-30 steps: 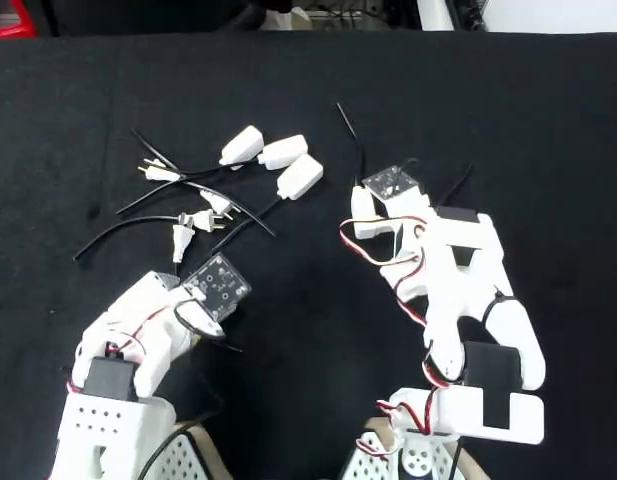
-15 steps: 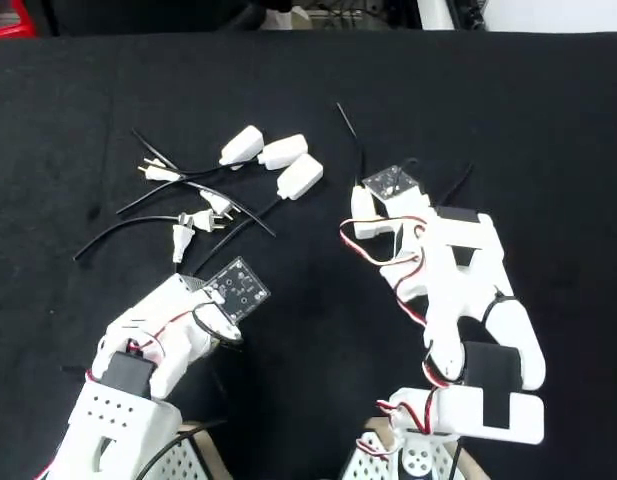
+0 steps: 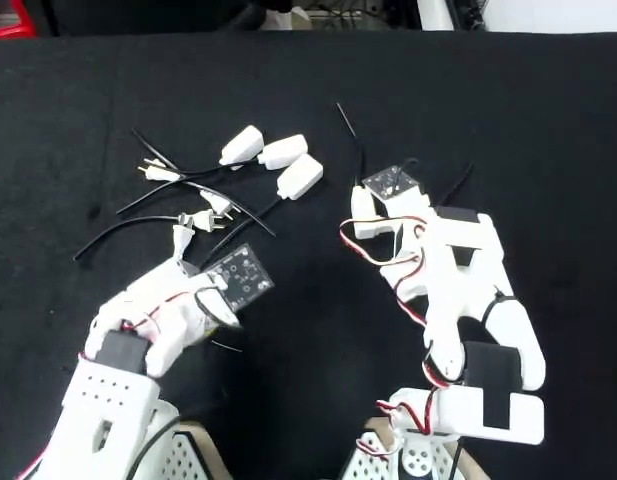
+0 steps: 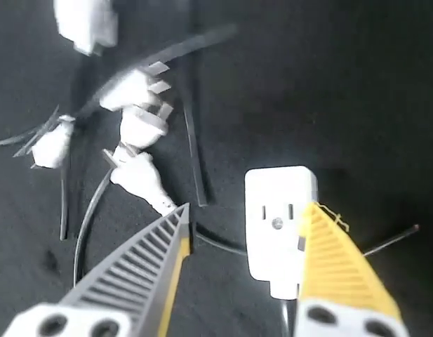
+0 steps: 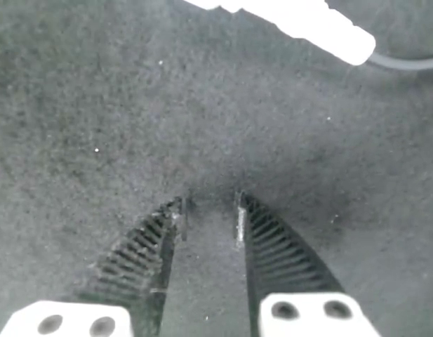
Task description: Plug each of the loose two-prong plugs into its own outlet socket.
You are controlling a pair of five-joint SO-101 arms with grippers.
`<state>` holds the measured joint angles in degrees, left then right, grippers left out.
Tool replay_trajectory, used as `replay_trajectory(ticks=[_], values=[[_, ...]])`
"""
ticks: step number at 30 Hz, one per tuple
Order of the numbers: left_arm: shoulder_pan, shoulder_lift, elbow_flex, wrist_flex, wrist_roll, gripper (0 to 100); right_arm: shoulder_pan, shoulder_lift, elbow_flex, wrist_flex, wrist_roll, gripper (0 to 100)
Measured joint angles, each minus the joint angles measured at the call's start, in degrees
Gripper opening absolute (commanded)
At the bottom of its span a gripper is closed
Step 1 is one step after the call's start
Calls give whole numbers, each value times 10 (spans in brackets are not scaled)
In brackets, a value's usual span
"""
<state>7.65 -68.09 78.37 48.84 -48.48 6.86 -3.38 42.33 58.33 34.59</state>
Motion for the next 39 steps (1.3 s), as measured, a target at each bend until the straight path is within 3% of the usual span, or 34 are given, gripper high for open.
replay_trajectory(ticks=[10,26,29,39], values=[[-25,164,-21,-73,-12,245,0,0,0,0,0,113],[36,176,3,-74,-11,248,0,0,0,0,0,113],[40,179,6,-53,-13,245,0,0,0,0,0,113],[146,185,-44,82,24,245,0,0,0,0,0,113]])
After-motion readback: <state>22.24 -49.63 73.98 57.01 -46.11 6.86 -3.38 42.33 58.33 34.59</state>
